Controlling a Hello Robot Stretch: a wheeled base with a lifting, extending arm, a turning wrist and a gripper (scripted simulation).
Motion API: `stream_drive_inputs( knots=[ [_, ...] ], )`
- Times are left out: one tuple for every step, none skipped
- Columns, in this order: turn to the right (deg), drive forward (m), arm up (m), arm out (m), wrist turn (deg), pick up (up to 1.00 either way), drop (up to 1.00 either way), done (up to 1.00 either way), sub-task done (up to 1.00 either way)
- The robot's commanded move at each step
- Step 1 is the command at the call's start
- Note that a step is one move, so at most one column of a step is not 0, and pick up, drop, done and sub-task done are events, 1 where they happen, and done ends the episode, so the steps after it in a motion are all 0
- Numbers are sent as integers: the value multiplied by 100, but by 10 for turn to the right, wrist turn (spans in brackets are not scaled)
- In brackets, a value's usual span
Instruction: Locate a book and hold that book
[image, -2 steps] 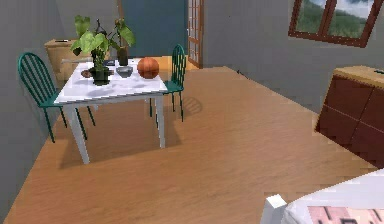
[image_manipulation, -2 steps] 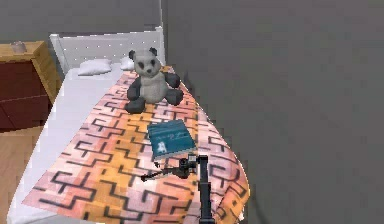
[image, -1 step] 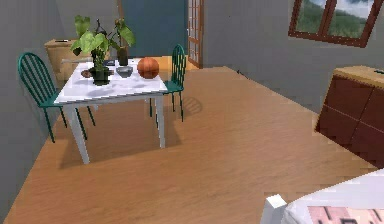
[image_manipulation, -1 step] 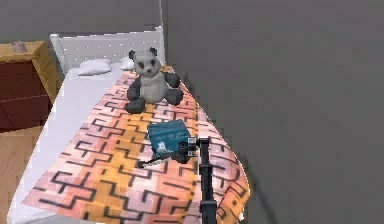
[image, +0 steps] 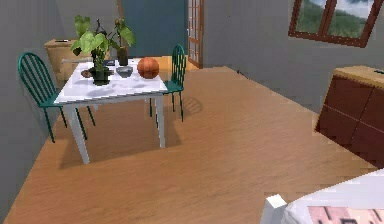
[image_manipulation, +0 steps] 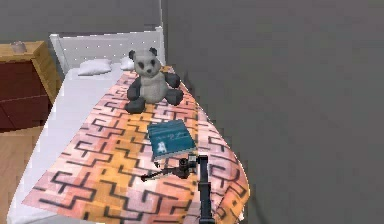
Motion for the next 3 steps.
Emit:
stream_drive_inputs(
  knots=[
    [0, 0, 10, 0, 0, 0, 0, 0, 0],
    [0, 0, 42, 0, 0, 0, 0, 0, 0],
    [0, 0, 0, 0, -450, 0, 0, 0, 0]
  ],
)
